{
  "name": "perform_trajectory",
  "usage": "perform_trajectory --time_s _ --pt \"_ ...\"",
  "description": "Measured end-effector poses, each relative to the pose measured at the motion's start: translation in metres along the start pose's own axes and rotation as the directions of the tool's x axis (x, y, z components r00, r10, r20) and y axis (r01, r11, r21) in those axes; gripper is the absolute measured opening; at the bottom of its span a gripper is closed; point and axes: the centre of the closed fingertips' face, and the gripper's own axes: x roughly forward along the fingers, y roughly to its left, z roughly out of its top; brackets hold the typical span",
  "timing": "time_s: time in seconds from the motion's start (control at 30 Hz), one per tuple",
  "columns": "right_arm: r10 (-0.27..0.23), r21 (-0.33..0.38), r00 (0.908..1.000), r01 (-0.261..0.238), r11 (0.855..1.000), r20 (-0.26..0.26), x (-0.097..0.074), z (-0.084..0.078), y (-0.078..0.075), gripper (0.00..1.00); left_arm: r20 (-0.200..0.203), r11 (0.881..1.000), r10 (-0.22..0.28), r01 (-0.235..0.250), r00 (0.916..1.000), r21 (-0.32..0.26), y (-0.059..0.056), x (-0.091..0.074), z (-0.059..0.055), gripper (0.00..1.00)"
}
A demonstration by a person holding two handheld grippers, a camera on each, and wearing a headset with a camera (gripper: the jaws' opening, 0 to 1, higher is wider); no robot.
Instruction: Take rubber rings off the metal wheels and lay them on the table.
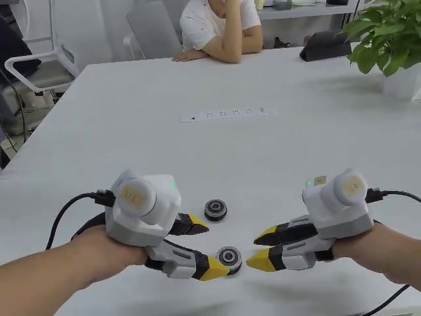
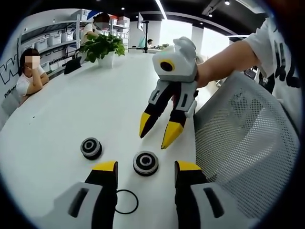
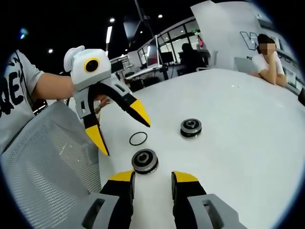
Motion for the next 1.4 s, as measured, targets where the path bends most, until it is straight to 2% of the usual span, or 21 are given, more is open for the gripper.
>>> perform_trajectory --time_s 0.2,0.57,0.77,0.93,1.1,1.23,1.37,1.4 --pt "0.010 -0.015 0.9999 -0.010 1.000 -0.009 0.003 -0.002 0.003 0.29 -0.023 1.000 -0.010 0.010 0.9997 0.006 -0.002 0.007 -0.006 0.37" --pt "0.013 -0.019 0.9998 -0.013 1.000 -0.018 0.004 -0.005 0.004 0.29 -0.028 1.000 -0.026 0.026 0.9993 -0.016 -0.005 0.018 -0.006 0.26" --pt "0.012 -0.013 0.9997 -0.012 1.000 -0.022 0.005 -0.007 0.004 0.29 -0.053 1.000 -0.019 0.018 0.9984 -0.015 -0.004 0.024 -0.011 0.20" --pt "0.012 -0.014 0.9996 -0.013 1.000 -0.025 0.006 -0.008 0.003 0.29 -0.048 0.999 -0.014 0.013 0.9988 -0.032 -0.001 0.025 -0.010 0.15" --pt "0.014 -0.015 0.9996 -0.014 1.000 -0.026 0.006 -0.007 0.003 0.29 -0.048 1.000 -0.007 0.006 0.9988 -0.016 -0.002 0.027 -0.009 0.13" --pt "0.016 -0.017 0.9995 -0.016 1.000 -0.026 0.007 -0.007 0.003 0.29 -0.045 1.000 0.024 -0.024 0.9987 -0.009 0.003 0.027 -0.010 0.08" --pt "0.019 -0.020 0.9994 -0.019 1.000 -0.027 0.008 -0.007 0.003 0.29 -0.049 0.998 0.042 -0.039 0.9979 0.058 -0.001 0.028 -0.009 0.07" --pt "0.020 -0.022 0.9994 -0.020 1.000 -0.029 0.008 -0.007 0.003 0.29 -0.049 0.998 0.043 -0.041 0.9978 0.049 -0.001 0.028 -0.009 0.07"
